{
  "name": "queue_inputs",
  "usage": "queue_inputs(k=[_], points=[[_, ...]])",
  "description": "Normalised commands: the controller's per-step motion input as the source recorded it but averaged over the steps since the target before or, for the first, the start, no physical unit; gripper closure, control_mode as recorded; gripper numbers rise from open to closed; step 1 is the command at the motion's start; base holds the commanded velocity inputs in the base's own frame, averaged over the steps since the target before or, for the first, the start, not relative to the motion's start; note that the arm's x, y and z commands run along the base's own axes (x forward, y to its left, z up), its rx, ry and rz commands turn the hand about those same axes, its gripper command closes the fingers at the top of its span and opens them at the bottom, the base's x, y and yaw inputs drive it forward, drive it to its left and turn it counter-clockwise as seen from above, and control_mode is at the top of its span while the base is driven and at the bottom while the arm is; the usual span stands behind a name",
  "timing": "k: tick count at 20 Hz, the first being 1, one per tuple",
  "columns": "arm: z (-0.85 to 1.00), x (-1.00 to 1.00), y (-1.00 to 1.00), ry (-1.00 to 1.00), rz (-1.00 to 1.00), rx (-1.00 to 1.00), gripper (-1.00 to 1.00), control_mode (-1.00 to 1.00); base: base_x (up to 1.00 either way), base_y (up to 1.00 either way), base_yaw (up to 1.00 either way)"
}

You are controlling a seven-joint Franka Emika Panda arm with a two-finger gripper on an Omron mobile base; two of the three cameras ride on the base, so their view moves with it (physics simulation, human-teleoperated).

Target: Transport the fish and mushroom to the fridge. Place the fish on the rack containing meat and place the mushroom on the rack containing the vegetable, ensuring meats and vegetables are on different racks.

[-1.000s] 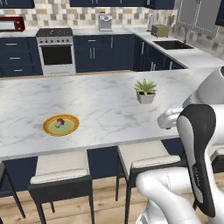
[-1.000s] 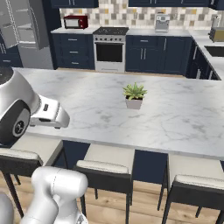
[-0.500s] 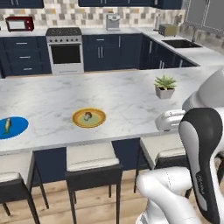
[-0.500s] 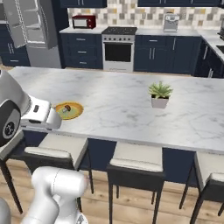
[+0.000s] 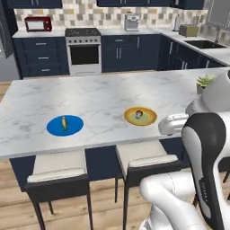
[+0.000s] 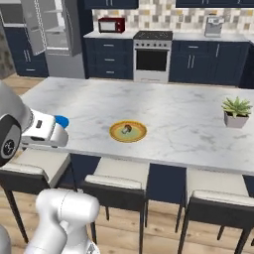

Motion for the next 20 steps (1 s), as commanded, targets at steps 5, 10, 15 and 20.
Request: queue_inputs(k=[5, 10, 15, 20], points=[[0.0, 0.0, 0.0, 0.0, 0.0, 0.0, -1.0, 1.0, 0.71, 0.19, 0.0], [0.0, 0.0, 0.0, 0.0, 0.0, 0.0, -1.0, 1.0, 0.98, -0.64, 0.0], [0.0, 0.0, 0.0, 0.0, 0.0, 0.0, -1.0, 1.0, 1.0, -0.62, -0.03], [0.0, 0.0, 0.0, 0.0, 0.0, 0.0, -1.0, 1.0, 1.0, -0.1, -0.22]])
